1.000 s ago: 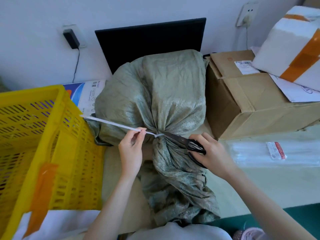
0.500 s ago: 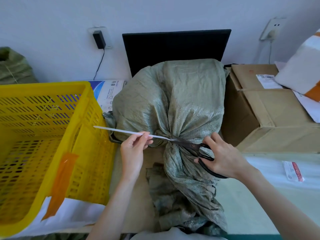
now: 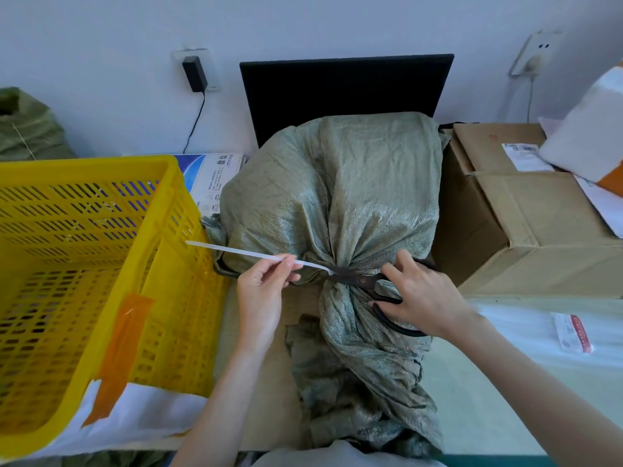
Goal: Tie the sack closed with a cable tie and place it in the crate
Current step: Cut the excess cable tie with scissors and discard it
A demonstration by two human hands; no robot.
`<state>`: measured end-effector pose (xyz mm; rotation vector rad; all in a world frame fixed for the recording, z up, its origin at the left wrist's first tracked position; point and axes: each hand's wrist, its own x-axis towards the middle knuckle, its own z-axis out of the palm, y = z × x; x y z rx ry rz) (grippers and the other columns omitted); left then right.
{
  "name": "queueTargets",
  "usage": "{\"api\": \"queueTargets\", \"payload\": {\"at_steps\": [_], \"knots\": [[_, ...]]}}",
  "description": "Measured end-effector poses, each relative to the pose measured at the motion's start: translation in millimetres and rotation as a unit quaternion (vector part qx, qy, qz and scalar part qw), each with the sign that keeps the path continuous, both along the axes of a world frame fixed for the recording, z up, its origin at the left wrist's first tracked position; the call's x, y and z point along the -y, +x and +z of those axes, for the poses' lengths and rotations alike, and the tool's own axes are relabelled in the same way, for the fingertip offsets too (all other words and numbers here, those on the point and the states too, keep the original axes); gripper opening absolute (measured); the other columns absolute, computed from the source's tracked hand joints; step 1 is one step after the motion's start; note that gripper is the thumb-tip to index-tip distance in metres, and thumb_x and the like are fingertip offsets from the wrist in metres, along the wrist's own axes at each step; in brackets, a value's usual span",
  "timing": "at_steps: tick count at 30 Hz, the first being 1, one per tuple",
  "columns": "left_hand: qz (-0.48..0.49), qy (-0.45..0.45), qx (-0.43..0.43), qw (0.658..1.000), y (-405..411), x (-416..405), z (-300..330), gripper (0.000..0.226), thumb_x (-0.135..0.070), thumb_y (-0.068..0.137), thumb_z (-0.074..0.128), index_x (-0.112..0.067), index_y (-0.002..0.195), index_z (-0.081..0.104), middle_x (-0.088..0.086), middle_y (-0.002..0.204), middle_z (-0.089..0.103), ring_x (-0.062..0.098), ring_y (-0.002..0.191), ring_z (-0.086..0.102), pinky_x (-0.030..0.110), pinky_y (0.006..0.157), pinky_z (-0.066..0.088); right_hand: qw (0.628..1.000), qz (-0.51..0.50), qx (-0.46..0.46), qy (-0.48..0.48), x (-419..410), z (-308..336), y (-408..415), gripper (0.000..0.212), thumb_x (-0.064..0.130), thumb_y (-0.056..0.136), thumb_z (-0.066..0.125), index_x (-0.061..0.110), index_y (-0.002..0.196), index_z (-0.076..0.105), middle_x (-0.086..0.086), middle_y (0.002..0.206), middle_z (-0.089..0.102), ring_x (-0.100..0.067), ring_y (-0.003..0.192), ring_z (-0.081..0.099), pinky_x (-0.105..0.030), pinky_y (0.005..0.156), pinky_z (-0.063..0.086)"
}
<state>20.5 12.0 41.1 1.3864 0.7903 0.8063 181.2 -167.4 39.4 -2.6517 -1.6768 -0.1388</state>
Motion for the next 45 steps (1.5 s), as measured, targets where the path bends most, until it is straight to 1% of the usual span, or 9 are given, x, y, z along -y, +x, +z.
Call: {"api": "queueTargets", "payload": {"at_steps": [5,9,14,26,30,34,38,41,45], "knots": [[0.002,-0.001,0.002,1.000,2.4,1.0,4.4,0.012,-0.007,0.088,0.063,-0.011,0.085,0.073,-0.002,0.073,0.073,0.004,0.063,0.064,0.013,0.062,0.049,0.998,0.042,0.047,0.008,-4.0,-0.7,6.4,0.051,0.053,0.068,0.075,0.011,0.089,0.055,-0.008,0.086,0.051,-0.021,0.050,0.055,-0.023,0.035,0.023],[-0.003,0.001,0.005,1.000,5.8,1.1,7.0,0.011,-0.006,0.088,0.063,-0.003,0.089,0.073,0.004,0.076,0.073,0.003,0.062,0.063,0.011,0.060,0.047,0.994,0.075,0.080,0.012,-5.9,-1.0,12.1,0.049,0.053,0.068,0.074,0.008,0.080,0.057,-0.004,0.076,0.053,-0.019,0.040,0.051,-0.023,0.032,0.022],[-0.012,-0.003,0.002,1.000,7.9,0.2,7.3,0.011,-0.008,0.088,0.063,-0.008,0.087,0.074,0.000,0.074,0.073,0.004,0.064,0.063,0.012,0.062,0.048,0.989,0.103,0.107,0.014,-7.1,-5.2,17.8,0.050,0.053,0.071,0.071,0.005,0.072,0.057,-0.005,0.069,0.053,-0.020,0.030,0.044,-0.022,0.029,0.023],[0.038,-0.015,0.019,0.999,13.4,-5.1,5.4,0.014,-0.009,0.091,0.059,-0.014,0.087,0.071,-0.002,0.075,0.074,0.007,0.068,0.063,0.019,0.065,0.050,0.984,0.119,0.114,0.068,-6.2,-24.3,19.4,0.047,0.044,0.064,0.080,0.004,0.071,0.057,-0.009,0.068,0.057,-0.023,0.029,0.047,-0.021,0.028,0.027],[0.063,-0.049,0.036,0.996,10.6,-4.2,3.9,0.013,-0.012,0.093,0.058,-0.014,0.088,0.070,-0.003,0.077,0.072,0.005,0.067,0.063,0.016,0.063,0.049,0.986,0.071,0.092,0.122,11.8,-31.6,20.6,0.044,0.048,0.083,0.049,0.005,0.073,0.054,-0.007,0.070,0.056,-0.024,0.033,0.047,-0.023,0.030,0.024],[0.062,-0.094,0.033,0.993,7.4,3.1,-4.8,0.014,-0.016,0.094,0.057,-0.014,0.086,0.068,-0.003,0.079,0.071,0.005,0.068,0.063,0.021,0.066,0.049,0.990,0.004,0.061,0.129,49.8,-56.9,25.0,0.041,0.044,0.081,0.063,0.007,0.072,0.051,-0.006,0.067,0.049,-0.025,0.037,0.046,-0.027,0.028,0.031],[0.045,-0.120,0.021,0.992,7.8,15.3,-14.5,0.013,-0.017,0.094,0.056,-0.013,0.087,0.067,-0.001,0.081,0.070,0.005,0.067,0.063,0.023,0.067,0.049,0.982,-0.108,0.005,0.153,85.3,-80.6,17.3,0.045,0.047,0.084,0.054,0.005,0.068,0.052,-0.007,0.063,0.049,-0.031,0.036,0.045,-0.027,0.032,0.030],[0.016,-0.120,0.018,0.993,9.7,25.9,-18.2,0.014,-0.016,0.094,0.056,-0.014,0.085,0.066,-0.001,0.080,0.071,0.006,0.065,0.063,0.020,0.062,0.049,0.962,-0.218,-0.052,0.154,106.6,-99.6,2.8,0.041,0.038,0.077,0.073,0.005,0.067,0.050,-0.008,0.063,0.048,-0.035,0.038,0.048,-0.029,0.035,0.034],[-0.044,-0.121,0.006,0.992,14.1,41.6,-20.4,0.014,-0.012,0.094,0.055,-0.011,0.084,0.066,-0.002,0.074,0.071,0.007,0.060,0.063,0.017,0.056,0.049,0.912,-0.362,-0.159,0.110,118.0,-118.5,-11.0,0.041,0.041,0.085,0.064,0.009,0.070,0.043,-0.005,0.070,0.044,-0.035,0.057,0.054,-0.035,0.049,0.041]]}}
